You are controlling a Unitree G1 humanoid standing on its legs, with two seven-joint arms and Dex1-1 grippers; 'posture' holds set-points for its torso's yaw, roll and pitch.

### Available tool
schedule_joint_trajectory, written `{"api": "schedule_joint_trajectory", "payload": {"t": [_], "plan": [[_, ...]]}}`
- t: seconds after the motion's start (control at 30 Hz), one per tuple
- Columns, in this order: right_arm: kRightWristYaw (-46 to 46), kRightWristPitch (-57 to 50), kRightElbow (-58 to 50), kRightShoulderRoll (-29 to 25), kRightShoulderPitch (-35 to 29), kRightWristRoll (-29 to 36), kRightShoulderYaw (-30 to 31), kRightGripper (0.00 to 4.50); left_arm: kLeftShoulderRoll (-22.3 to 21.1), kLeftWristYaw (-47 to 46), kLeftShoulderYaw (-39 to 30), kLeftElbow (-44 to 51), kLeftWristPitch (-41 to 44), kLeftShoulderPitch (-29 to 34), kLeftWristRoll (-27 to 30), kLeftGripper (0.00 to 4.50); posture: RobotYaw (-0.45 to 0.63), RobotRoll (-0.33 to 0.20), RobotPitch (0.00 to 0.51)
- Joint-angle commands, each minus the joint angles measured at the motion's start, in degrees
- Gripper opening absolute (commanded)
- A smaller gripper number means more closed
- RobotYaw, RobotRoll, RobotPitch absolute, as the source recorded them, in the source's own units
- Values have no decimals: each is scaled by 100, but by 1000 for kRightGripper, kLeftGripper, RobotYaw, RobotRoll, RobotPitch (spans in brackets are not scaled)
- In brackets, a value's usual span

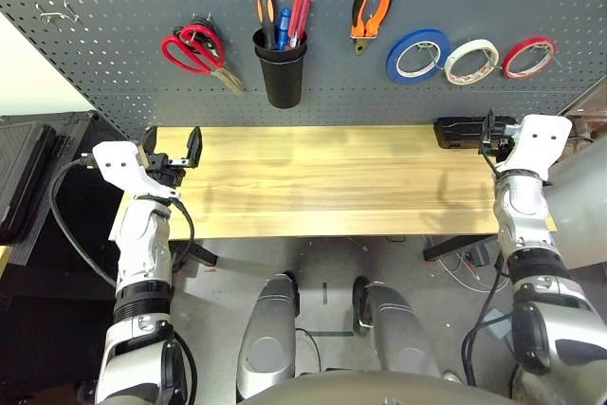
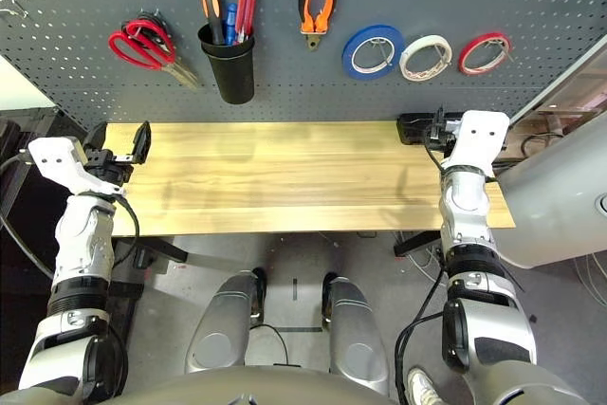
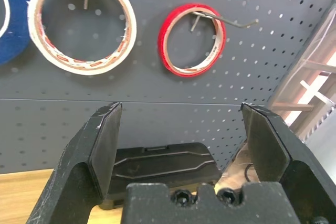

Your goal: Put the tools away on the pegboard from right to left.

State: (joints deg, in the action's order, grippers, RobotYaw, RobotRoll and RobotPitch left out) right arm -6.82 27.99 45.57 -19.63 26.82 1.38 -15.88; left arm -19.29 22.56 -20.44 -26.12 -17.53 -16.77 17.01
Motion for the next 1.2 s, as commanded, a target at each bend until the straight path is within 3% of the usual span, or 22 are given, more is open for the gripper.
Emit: {"api": "schedule_joint_trajectory", "payload": {"t": [0.03,1.2], "plan": [[-23,117,213,-107,50,53,-84,4500,-39,-22,-23,-211,-113,-42,-13,4460,157,0,158],[515,195,816,127,608,128,41,4500,-237,-491,9,-586,-363,-279,-278,4460,191,0,154]]}}
